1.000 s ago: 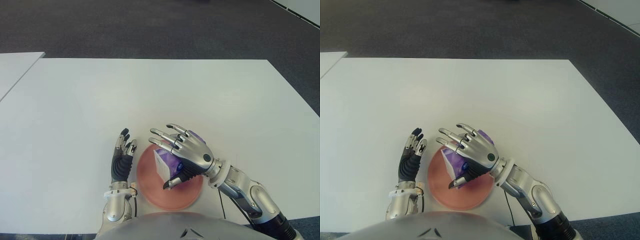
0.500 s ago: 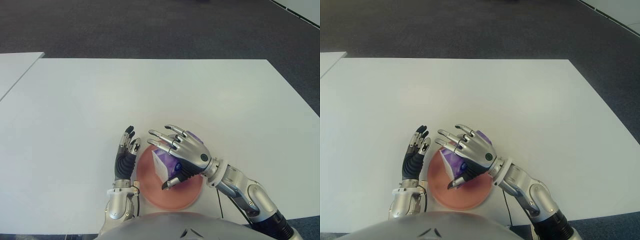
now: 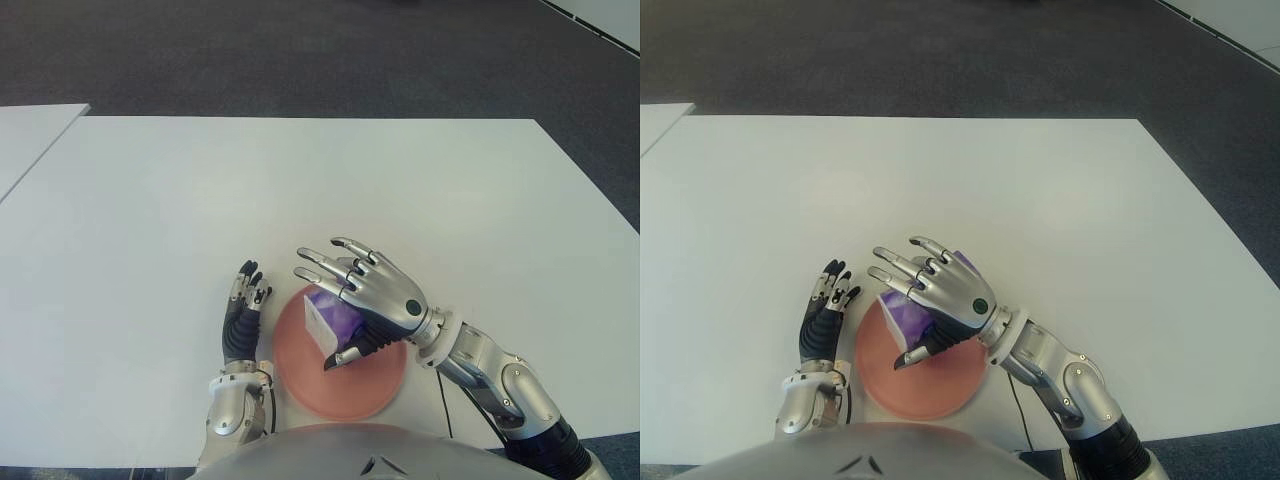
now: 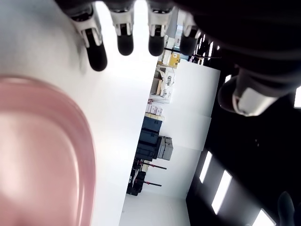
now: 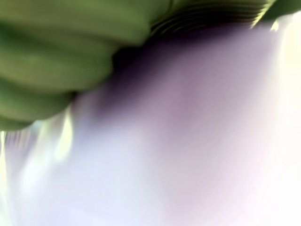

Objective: Put the tissue paper into the plate.

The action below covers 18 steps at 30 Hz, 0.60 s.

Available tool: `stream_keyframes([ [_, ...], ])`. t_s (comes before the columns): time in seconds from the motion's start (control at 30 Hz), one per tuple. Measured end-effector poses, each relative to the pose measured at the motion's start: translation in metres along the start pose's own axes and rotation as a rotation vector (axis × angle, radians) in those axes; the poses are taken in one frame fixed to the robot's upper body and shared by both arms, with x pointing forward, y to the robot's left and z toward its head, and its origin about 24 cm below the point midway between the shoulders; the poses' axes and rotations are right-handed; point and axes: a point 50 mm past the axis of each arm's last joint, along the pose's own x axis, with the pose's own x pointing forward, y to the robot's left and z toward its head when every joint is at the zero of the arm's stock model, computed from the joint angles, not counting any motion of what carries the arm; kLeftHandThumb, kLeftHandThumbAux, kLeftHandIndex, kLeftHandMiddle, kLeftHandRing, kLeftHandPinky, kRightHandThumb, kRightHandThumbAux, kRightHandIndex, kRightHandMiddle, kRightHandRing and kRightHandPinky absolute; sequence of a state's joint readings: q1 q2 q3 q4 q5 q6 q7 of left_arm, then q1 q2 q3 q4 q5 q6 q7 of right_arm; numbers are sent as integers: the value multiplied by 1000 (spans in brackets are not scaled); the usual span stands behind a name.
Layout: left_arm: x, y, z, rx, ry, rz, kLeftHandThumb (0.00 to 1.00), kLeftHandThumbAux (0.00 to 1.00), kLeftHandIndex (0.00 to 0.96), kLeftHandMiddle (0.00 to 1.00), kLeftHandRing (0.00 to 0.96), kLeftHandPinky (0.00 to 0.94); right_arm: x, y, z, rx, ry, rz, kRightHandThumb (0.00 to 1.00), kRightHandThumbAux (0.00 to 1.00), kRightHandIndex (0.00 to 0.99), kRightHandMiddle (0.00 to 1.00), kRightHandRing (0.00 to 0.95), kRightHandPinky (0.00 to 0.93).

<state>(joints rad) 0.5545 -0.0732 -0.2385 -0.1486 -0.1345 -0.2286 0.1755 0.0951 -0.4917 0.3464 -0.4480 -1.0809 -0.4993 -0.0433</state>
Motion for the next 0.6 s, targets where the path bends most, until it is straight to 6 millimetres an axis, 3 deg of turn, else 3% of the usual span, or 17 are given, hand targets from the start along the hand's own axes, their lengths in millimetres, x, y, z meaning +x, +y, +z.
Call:
stream_keyframes([
  [0.6,-3,1,12,15,3,-51,0,404,0,0,0,0,2,-2,-3,27,-1,3,92,330,0,0,0,0],
])
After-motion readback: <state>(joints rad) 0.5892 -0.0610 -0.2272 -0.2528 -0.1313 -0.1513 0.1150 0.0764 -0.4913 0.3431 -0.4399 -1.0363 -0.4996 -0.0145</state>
